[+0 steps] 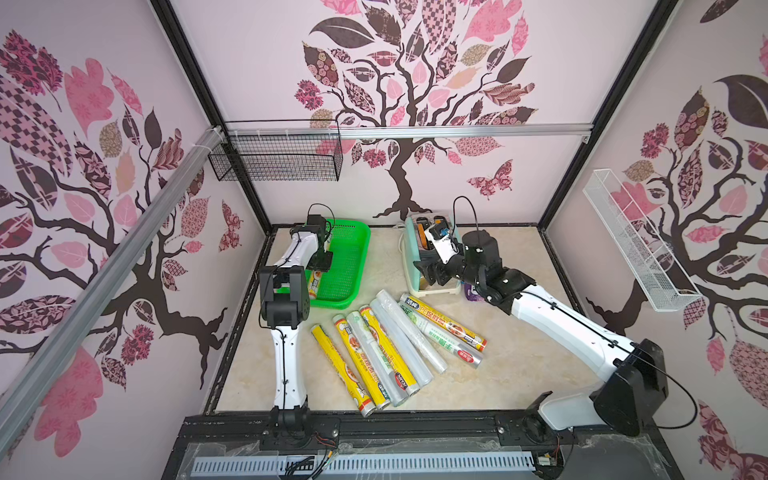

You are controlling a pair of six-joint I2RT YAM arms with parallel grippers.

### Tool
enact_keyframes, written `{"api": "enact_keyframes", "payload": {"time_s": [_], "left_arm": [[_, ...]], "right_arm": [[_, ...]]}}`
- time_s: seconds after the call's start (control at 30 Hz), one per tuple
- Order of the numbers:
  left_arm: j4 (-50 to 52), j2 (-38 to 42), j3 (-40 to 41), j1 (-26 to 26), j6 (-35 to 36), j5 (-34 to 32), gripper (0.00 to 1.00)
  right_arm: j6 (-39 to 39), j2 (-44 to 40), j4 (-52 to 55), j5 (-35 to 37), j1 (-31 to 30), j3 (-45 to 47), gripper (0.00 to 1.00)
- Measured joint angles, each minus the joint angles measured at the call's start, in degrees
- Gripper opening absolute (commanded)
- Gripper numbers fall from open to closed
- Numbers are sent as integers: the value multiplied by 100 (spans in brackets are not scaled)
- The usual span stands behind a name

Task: Put the plastic wrap into the basket
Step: Place the plastic wrap in the basket.

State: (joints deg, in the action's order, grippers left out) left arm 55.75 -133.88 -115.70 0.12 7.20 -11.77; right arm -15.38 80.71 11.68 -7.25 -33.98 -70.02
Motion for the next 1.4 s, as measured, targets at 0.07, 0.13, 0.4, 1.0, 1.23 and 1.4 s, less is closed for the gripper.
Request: {"api": "enact_keyframes", "payload": {"time_s": [0.07,0.13,0.4,1.0,1.23,1.4], "left_arm": [[-72,2,0,-4,-31,-181,61],[-131,0,-2,-15,-28,-350,64],[-160,2,-162,-22,-87,-485,65],[-704,758,1412,-98,35,-745,60],[-1252,752,1657,-142,164,-1399,57],[-1493,745,1670,-138,264,-1821,57]], "right_arm": [[24,0,61,55,0,0,83],[105,-15,81,164,0,57,81],[98,-271,785,13,4,699,77],[-2199,796,2940,-1375,4,791,71],[-2450,940,2887,-1084,4,946,71],[-2481,1099,2889,-852,28,1093,68]]}}
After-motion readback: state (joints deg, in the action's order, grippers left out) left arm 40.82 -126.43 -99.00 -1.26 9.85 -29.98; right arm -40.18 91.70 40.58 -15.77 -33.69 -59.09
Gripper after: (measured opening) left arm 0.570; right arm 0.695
